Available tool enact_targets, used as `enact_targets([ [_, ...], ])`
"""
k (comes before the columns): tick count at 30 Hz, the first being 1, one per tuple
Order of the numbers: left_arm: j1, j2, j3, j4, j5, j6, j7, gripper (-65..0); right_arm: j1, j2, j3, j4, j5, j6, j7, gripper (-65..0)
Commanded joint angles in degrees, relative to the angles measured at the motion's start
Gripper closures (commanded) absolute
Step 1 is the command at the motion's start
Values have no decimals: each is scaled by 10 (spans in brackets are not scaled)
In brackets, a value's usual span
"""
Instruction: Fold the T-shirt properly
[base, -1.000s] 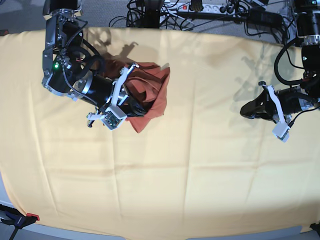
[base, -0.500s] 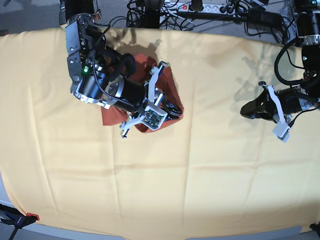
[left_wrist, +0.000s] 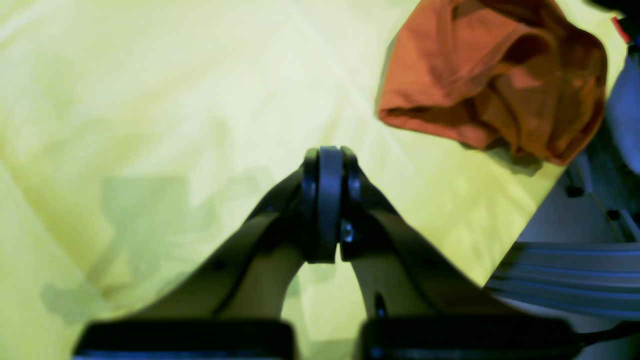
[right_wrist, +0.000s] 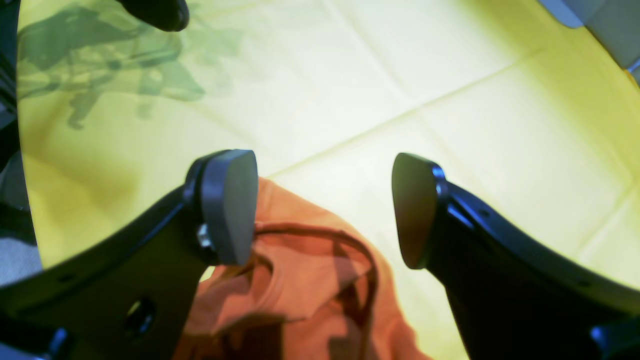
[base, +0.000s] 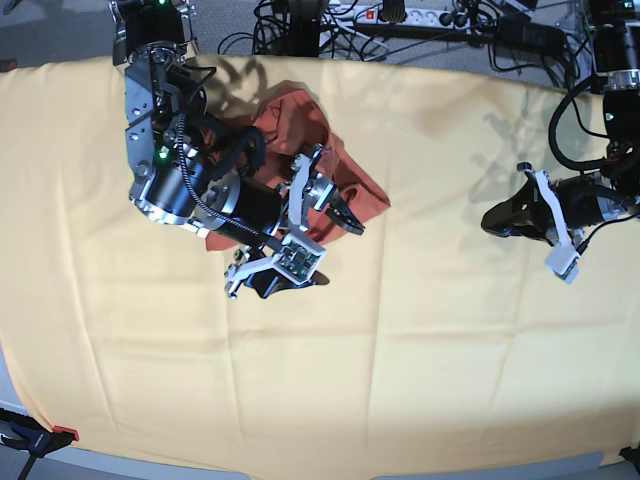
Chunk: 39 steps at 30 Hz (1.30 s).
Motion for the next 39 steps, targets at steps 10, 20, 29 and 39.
enact_targets([
  [10, -10, -11, -6, 8, -14, -13, -11, 0, -47, 41, 67, 31, 144, 9, -88, -437],
  [20, -10, -11, -6, 8, -17, -13, -11, 0, -142, 106, 67, 92, 306, 22, -199, -437],
  [29, -10, -11, -6, 8, -23, -13, -11, 0, -203, 162, 67, 98, 235, 22, -161, -436],
  [39, -10, -11, -6, 8, -23, -13, -11, 0, -203, 162, 66, 37, 124, 22, -53, -316],
])
